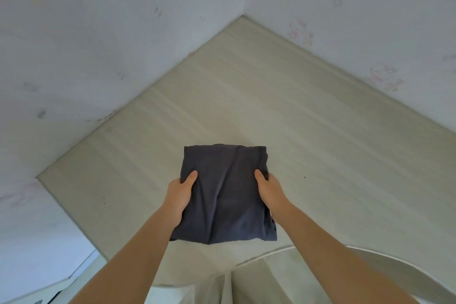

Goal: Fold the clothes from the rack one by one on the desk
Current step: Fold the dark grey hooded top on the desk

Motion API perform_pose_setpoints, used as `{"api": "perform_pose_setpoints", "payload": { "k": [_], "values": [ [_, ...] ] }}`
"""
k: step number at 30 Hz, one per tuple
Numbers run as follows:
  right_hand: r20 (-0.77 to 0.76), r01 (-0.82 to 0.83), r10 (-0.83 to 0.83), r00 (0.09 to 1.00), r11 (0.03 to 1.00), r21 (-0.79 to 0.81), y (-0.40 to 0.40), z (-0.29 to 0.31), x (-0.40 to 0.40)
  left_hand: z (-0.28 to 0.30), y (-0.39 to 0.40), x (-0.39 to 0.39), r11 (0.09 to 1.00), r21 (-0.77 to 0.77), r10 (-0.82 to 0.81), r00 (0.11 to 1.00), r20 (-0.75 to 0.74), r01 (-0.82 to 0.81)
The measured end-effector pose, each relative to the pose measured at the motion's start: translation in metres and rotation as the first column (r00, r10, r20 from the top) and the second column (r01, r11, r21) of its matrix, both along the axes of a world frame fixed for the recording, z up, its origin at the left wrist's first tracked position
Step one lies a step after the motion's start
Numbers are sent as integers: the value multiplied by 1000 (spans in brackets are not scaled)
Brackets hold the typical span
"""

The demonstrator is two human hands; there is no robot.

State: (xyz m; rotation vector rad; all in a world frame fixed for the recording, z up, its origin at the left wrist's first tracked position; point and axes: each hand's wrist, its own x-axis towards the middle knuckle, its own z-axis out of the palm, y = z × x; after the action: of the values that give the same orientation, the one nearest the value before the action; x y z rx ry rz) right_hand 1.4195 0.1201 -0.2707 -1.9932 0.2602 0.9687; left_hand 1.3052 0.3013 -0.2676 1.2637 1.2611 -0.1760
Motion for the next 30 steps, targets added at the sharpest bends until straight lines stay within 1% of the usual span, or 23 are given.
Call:
{"api": "perform_pose_setpoints", "payload": {
  "k": [1,4,6,8,11,16,19,21,26,28,30],
  "values": [
    [-11,21,-21,1000,1000,4,-5,1,-5,-1,-2,-4,1000,-6,-2,1000,10,2],
    [-8,153,-152,988,988,37,-35,9,-41,5,-19,-20,995,-12,-97,995,39,97],
    [9,176,-177,984,984,37,-41,12,-49,6,-23,-23,995,-26,-99,993,62,101],
    [16,273,-274,962,961,33,-64,18,-69,11,-43,-29,984,-32,-172,982,74,174],
    [-10,372,-372,928,927,36,-95,22,-93,14,-68,-33,967,-34,-249,966,69,252],
    [-35,577,-576,817,816,33,-176,31,-137,22,-140,-28,888,-58,-450,889,81,455],
    [-33,664,-663,748,747,39,-220,32,-160,20,-182,-29,835,-74,-540,837,91,546],
    [-45,730,-728,684,682,52,-259,32,-180,20,-224,-31,780,-79,-616,783,85,621],
    [-68,810,-807,587,585,40,-345,24,-223,13,-314,-41,681,-118,-721,690,64,723],
    [-75,847,-843,532,532,26,-393,18,-244,10,-365,-50,637,-120,-760,646,70,762],
    [-82,873,-869,488,488,19,-438,14,-264,5,-412,-62,615,-131,-777,626,70,778]
  ]
}}
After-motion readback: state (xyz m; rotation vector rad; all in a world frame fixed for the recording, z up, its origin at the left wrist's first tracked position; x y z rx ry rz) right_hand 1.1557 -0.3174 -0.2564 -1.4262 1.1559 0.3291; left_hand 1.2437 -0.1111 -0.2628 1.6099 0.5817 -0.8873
